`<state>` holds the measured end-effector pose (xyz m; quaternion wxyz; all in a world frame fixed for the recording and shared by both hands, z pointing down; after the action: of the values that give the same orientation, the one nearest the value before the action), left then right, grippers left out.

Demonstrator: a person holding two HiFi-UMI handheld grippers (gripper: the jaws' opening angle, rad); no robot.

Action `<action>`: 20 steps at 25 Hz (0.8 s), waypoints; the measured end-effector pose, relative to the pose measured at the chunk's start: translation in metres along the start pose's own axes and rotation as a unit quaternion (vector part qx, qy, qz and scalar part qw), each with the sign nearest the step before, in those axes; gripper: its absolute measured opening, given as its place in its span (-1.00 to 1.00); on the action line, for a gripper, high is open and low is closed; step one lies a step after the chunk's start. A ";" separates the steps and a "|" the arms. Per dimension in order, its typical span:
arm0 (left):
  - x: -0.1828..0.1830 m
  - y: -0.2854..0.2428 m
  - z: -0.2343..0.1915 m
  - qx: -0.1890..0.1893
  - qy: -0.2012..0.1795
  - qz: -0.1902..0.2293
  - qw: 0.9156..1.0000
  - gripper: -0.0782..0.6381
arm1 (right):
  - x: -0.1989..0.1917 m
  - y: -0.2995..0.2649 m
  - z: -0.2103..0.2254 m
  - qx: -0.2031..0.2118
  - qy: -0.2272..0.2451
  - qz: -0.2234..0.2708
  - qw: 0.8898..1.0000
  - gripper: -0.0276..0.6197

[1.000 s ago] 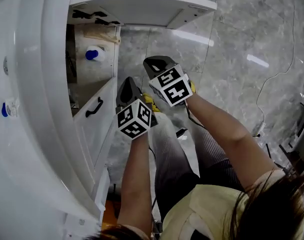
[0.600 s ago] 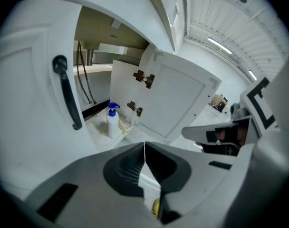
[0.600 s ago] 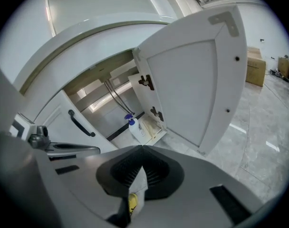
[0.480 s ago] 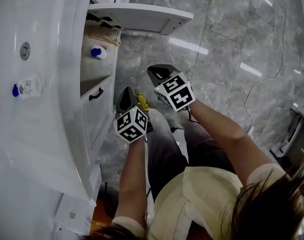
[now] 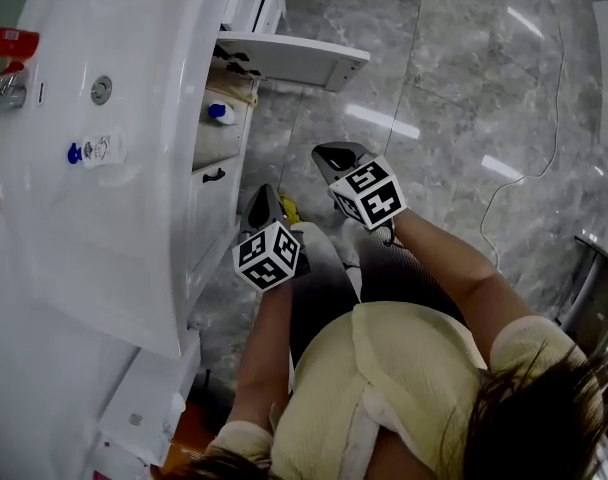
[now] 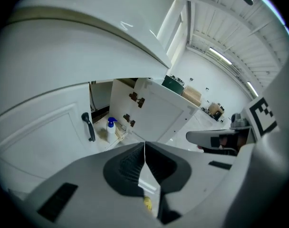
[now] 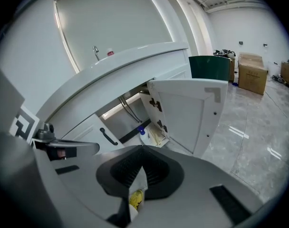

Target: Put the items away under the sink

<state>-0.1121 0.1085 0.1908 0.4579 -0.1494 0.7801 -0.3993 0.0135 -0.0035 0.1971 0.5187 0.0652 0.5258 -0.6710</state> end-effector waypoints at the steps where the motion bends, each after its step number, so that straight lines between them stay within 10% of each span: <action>1: 0.001 0.006 0.000 0.001 -0.001 0.001 1.000 -0.67 | 0.003 0.005 -0.003 0.001 -0.001 0.001 1.000 -0.83; 20: 0.055 0.096 0.014 -0.048 -0.014 0.014 0.999 -0.67 | 0.045 0.078 -0.079 0.044 0.026 0.011 0.999 -0.83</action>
<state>-0.1171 0.1297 0.0808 0.4664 -0.1657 0.7939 -0.3531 0.0163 0.0367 0.0841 0.5087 0.1106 0.5082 -0.6861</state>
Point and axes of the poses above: the fingertips, and each gripper's own axes: y backward along the fingers, z to its right, x out of its top, the point moved 6 cm from there along y, backward along the fingers, and after that the axes turned 6 degrees about x, right-handed, at the moved point
